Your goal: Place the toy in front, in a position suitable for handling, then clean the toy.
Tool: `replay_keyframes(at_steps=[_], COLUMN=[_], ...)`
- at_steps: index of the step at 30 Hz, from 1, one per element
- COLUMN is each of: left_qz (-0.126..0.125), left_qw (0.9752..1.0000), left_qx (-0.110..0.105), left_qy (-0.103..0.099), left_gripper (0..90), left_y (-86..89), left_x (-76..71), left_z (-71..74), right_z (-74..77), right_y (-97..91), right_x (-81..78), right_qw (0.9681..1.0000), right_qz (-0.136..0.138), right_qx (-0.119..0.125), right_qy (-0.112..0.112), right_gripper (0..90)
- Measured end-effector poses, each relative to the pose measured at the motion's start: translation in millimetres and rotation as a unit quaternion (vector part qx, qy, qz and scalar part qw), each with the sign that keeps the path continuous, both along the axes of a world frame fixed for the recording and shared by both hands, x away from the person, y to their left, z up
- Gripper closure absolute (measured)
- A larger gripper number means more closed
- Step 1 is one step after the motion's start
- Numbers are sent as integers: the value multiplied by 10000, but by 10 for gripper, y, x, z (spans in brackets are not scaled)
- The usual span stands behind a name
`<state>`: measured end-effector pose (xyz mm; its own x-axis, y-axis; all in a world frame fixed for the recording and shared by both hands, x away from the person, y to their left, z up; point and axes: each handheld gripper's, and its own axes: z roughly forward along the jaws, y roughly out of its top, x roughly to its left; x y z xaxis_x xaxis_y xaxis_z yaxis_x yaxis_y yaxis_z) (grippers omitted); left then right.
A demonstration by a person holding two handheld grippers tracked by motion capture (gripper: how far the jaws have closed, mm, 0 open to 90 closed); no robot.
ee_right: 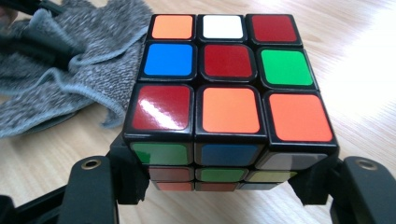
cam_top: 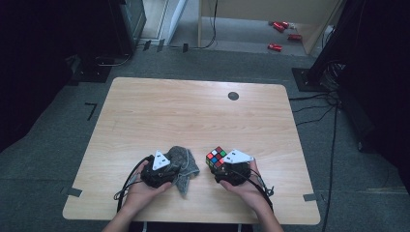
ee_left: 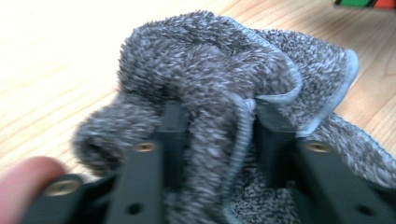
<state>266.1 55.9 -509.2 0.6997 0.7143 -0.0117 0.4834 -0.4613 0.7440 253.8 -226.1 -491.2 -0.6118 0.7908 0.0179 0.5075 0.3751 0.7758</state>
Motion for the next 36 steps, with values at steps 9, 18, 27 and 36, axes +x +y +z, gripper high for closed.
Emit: replay_keyframes(at_steps=[9, 18, 27, 36], left_qz=[-208, -725, -1216, -790], left_qw=[9964, 9880, 9894, 9942], left_qx=[-777, -1271, -624, -615], left_qy=[-250, -502, -482, -392], left_gripper=[779, 775, 750, 753], left_y=[157, 8, -413, -260], left_x=[-27, -109, -141, -31], left_z=[232, 652, 620, 579], right_z=[42, -7, 3, 10], right_y=[91, 273, 478, 451], right_x=[-50, -30, -68, -81], right_qw=[9995, 9985, 9963, 9958], right_qz=[292, 519, 762, 667], right_qx=[91, -159, -398, -588], right_qy=[-76, -14, -60, -201], right_gripper=[343, 343, 343, 344])
